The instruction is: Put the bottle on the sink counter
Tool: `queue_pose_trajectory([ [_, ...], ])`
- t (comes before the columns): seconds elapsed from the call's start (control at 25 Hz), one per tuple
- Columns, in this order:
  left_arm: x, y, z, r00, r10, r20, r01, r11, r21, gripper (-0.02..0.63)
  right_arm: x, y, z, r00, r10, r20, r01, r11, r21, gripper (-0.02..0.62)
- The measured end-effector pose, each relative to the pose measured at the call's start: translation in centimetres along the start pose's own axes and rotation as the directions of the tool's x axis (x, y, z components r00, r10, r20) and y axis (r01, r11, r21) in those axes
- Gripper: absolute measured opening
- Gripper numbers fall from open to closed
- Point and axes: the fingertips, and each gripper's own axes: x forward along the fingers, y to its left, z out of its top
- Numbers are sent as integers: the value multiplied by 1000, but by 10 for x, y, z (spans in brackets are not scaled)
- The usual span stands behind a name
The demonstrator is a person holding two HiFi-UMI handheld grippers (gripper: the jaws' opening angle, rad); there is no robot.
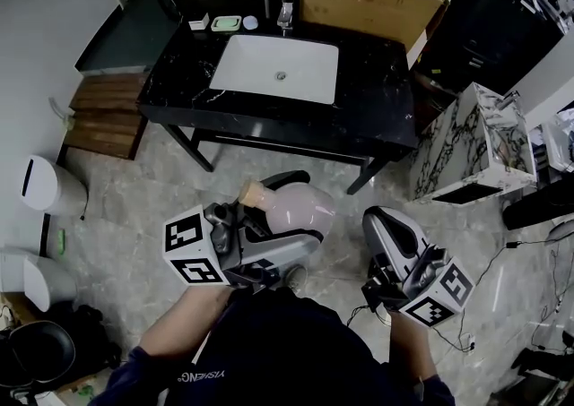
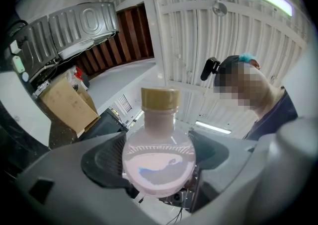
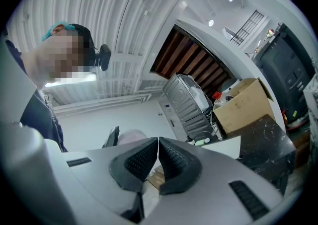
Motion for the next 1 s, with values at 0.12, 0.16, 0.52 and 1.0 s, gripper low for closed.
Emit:
queue_pose_trajectory([
  [0.12,0,0,0,1000,1,4,-1,1000,1,391,-2,-1,1,1000,-2,2,2,1000,-2,28],
  [0.16,0,-1,0,1000,1,6,-1,1000,1,391,-3,-2,1,1000,-3,3,3,1000,-2,28],
  [0.52,0,0,-2,1000,5,15,-5,1000,-3,391,-8,-10,-2,1000,-8,11,8,1000,26,28],
  [1.0,3,31,7,1000,-6,18,6,1000,-27,391,7,-31,-1,999,-45,13,44,999,26,28],
])
